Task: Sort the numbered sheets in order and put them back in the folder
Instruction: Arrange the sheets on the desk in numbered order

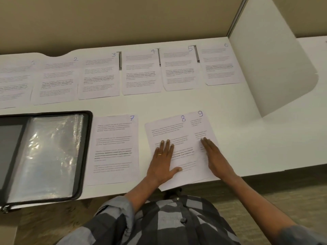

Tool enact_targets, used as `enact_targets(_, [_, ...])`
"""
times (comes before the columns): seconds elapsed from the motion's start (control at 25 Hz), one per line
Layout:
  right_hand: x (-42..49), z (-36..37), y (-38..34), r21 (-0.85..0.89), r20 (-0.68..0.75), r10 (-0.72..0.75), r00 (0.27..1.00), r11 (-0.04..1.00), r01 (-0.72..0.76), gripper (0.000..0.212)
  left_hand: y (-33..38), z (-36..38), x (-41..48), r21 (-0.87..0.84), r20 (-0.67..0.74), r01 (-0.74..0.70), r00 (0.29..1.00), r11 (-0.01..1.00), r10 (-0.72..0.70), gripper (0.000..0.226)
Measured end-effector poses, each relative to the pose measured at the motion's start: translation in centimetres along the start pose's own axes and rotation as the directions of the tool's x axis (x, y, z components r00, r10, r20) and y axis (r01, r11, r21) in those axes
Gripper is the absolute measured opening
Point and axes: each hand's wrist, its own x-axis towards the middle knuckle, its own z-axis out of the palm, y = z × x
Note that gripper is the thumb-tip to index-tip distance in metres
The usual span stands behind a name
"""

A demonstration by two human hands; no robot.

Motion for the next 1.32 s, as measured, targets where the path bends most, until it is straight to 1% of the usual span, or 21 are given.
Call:
enact_targets(0.12, [0.2,-0.7,2.3,-0.017,0.007,-0.045,0.999,0.999,0.045,0.06,-1.0,-0.2,0.3,0.016,0.016,-0.023,1.0,1.0,0.022,0.106])
enact_targets(0.2, [0.5,-1.2,4.2,-0.024,0.002,-0.043,0.999,0.999,0.043,0.061,-1.7,-0.7,0.6,0.018,0.02,-0.023,1.0,1.0,0.023,0.106])
enact_targets(0.44, [2.5,-5.2,10.1,-0.037,-0.037,0.018,0.999,0.999,-0.02,0.084,-3.1,-2.2,1.9,0.025,0.053,0.032,0.998,0.999,-0.033,0.109])
enact_targets(0.56, [3.2,-6.3,11.8,-0.054,-0.042,0.028,0.999,0.998,-0.03,0.089,-3.3,-2.4,2.4,-0.014,0.038,0.056,0.998,0.998,-0.056,0.11])
enact_targets(0.76, [2.9,-5.6,11.5,-0.074,-0.032,-0.015,0.999,0.997,0.013,0.092,-3.5,-2.6,2.8,-0.074,0.033,0.063,0.998,0.995,-0.061,0.112])
enact_targets(1.04, [2.3,-5.2,10.7,-0.077,-0.027,-0.018,0.999,0.997,0.016,0.093,-3.5,-2.4,2.9,-0.06,0.007,0.041,0.999,0.997,-0.041,0.108])
enact_targets(1.12, [2.2,-5.3,10.6,-0.091,-0.036,-0.017,0.999,0.996,0.014,0.092,-3.2,-2.5,2.8,-0.085,-0.016,0.034,0.999,0.996,-0.035,0.106])
enact_targets(1.2, [2.1,-5.4,9.9,-0.094,-0.071,-0.002,0.997,0.996,-0.005,0.087,-2.4,-2.9,2.6,-0.141,-0.063,0.033,0.997,0.989,-0.042,0.102])
enact_targets(1.32, [1.9,-4.9,7.1,-0.066,-0.114,0.011,0.993,0.998,-0.018,0.078,-1.3,-3.2,1.7,-0.2,-0.124,0.043,0.99,0.979,-0.068,0.085])
